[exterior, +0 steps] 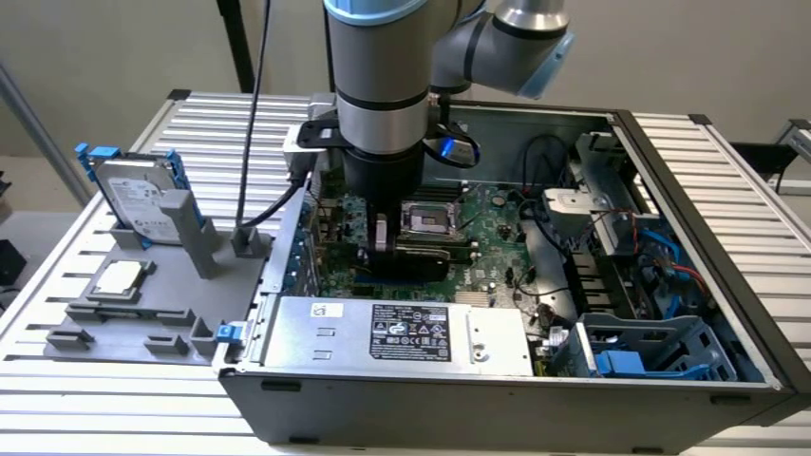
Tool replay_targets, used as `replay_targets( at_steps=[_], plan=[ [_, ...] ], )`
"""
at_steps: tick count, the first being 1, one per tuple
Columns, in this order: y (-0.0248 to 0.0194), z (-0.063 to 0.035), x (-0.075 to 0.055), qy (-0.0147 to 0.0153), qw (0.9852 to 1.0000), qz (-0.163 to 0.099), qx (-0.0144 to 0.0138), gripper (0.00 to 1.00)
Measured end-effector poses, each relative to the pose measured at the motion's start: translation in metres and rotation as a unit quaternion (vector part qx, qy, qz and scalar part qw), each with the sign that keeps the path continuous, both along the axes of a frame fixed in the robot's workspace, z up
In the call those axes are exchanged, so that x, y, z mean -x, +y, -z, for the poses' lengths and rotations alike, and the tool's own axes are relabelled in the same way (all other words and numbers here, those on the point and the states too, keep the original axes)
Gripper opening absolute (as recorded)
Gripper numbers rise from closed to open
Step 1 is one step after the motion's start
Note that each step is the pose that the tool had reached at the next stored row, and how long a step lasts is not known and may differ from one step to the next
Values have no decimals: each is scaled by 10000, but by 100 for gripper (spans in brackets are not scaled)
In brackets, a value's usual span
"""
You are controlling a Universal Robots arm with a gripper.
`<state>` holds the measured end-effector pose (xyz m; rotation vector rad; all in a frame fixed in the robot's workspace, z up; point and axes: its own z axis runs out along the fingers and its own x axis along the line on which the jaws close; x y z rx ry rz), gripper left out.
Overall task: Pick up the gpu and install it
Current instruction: 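Insert the gpu into the slot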
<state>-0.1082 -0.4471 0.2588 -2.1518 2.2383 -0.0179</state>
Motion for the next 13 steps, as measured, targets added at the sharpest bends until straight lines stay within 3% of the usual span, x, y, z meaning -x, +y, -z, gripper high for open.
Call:
replay_targets(
  at_steps=[8,13],
  plan=[
    [-4,0,0,0,10000,13,0,27],
    [17,0,-1,0,10000,70,0,27]
  ],
)
